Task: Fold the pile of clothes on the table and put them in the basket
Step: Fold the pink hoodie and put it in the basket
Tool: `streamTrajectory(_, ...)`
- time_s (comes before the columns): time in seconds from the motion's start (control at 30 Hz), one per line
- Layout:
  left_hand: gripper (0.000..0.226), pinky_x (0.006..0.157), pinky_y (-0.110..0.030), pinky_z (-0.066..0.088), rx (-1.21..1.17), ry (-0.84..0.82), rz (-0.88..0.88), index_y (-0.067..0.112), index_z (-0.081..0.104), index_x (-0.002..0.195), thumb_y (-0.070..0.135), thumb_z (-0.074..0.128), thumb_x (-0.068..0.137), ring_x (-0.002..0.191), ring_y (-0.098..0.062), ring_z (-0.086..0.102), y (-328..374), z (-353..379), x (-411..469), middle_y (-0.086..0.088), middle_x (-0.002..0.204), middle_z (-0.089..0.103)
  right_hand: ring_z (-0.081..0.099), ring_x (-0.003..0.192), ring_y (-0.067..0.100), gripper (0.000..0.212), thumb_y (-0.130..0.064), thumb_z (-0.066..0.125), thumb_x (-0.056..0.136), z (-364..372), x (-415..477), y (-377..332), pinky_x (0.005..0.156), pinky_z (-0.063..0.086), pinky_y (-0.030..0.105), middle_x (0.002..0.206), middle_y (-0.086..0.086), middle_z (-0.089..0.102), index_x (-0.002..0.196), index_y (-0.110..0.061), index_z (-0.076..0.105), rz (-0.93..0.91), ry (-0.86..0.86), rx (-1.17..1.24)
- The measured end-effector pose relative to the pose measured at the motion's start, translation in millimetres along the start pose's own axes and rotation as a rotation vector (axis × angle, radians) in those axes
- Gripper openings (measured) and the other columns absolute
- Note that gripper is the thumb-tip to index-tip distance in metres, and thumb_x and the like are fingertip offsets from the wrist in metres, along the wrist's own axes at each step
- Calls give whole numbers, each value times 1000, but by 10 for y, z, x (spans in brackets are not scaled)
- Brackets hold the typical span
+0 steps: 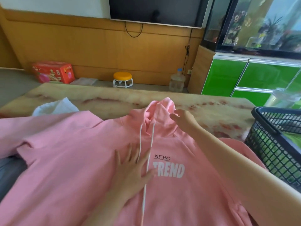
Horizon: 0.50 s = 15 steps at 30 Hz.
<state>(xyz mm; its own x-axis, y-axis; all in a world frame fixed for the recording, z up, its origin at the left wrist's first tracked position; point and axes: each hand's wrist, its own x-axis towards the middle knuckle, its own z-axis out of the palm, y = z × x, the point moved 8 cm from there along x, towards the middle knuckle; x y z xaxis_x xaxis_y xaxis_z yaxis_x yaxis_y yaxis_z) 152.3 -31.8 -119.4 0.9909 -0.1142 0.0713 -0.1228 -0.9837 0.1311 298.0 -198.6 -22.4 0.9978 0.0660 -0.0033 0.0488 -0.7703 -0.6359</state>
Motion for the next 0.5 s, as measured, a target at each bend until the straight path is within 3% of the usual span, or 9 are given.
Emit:
streamTrajectory(0.07, 66, 101, -57, 14, 1, 51, 6, 33, 25, 145, 67, 18, 89, 136, -29, 36, -7, -21, -11, -5, 146, 42, 55, 110, 27, 44, -31, 48, 96, 1, 285, -121, 78, 43, 28, 129, 12, 56, 133, -7, 49, 22, 23, -26)
streamTrajectory(0.1, 64, 97, -57, 19, 0, 79, 20, 30, 32, 143, 63, 24, 89, 130, -29, 45, -5, -39, -1, -4, 141, 49, 56, 101, 26, 42, -31, 47, 96, 25, 436, -172, 69, 42, 26, 121, 13, 60, 129, -5, 53, 38, 10, -13)
streamTrajectory(0.2, 64, 97, -56, 21, 1, 132, 30, 27, 39, 141, 62, 17, 92, 128, -28, 47, -30, -43, 43, -2, 140, 50, 50, 73, 21, 36, -37, 46, 96, 146, 780, -305, 50, 32, 23, 76, 6, 53, 105, -5, 59, 112, -47, 13)
streamTrajectory(0.3, 67, 98, -56, 20, 4, 175, 31, 26, 42, 140, 64, 28, 87, 129, -27, 47, -45, -27, 64, -3, 140, 49, 42, 54, 15, 48, -46, 47, 95, 261, 1019, -341, 47, 32, 25, 64, 1, 42, 115, -5, 58, 171, -42, -26)
streamTrajectory(0.37, 71, 99, -56, 20, -27, 196, 25, 26, 41, 140, 65, 35, 81, 128, -27, 48, -55, -19, 72, -4, 140, 50, 49, 61, 16, 62, -50, 49, 92, 355, 1149, -306, 52, 38, 26, 72, 4, 51, 133, -4, 45, 224, -30, 14)
streamTrajectory(0.43, 73, 99, -57, 21, -35, 226, 25, 25, 42, 137, 66, 36, 77, 125, -26, 51, -51, -14, 76, -4, 137, 53, 60, 91, 25, 88, -63, 49, 85, 472, 1205, -285, 74, 49, 32, 109, 10, 60, 148, -11, 18, 276, -13, 37)
streamTrajectory(0.5, 73, 97, -58, 23, -50, 258, 28, 23, 43, 133, 66, 36, 74, 121, -27, 55, -44, -29, 91, -5, 132, 57, 56, 110, 33, 112, -82, 45, 69, 602, 1381, -181, 92, 47, 45, 133, 8, 51, 150, -25, -7, 327, 19, 4)
